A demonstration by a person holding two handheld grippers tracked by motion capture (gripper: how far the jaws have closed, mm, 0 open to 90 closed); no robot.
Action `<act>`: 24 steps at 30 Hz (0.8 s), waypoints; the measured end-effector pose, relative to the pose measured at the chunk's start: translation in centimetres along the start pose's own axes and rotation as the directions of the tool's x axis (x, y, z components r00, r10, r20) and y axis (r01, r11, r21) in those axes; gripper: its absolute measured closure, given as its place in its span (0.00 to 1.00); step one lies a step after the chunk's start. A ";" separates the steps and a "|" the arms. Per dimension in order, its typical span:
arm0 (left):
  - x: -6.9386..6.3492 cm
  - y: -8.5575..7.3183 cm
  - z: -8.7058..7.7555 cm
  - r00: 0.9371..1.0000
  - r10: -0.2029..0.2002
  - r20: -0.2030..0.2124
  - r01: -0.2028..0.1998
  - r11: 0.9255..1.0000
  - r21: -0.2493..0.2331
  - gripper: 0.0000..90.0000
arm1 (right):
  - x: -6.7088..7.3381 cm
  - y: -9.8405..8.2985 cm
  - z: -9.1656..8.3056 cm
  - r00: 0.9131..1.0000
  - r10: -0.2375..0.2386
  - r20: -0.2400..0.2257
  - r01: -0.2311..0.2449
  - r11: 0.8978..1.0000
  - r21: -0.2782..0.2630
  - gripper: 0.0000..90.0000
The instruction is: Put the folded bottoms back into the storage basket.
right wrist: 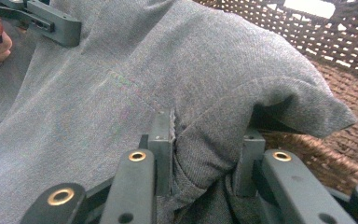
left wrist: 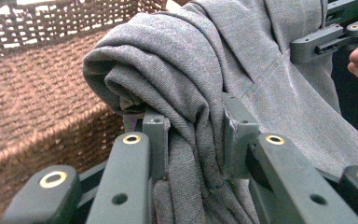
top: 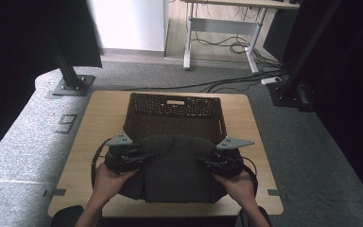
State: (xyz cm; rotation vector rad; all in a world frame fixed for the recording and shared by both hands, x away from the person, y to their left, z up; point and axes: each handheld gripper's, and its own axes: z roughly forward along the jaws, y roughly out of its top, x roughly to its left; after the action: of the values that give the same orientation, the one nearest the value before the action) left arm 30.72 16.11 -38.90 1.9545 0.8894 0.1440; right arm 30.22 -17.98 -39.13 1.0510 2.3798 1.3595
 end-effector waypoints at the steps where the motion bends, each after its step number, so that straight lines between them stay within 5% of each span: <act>1: 0.0 0.2 0.0 1.000 0.001 -0.001 -0.001 1.000 -0.001 0.75 | -0.1 0.2 -0.1 1.000 0.001 0.000 -0.001 1.000 -0.002 0.74; 24: 1.1 5.6 -1.6 1.000 0.013 0.005 -0.013 0.999 -0.050 0.75 | -1.5 5.4 -1.5 1.000 -0.018 0.007 0.018 0.998 -0.052 0.74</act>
State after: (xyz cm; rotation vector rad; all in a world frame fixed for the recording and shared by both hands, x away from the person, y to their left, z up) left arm 33.74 16.33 -33.81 1.9139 0.8623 0.1667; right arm 33.10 -18.26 -34.16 1.0166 2.3302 1.4016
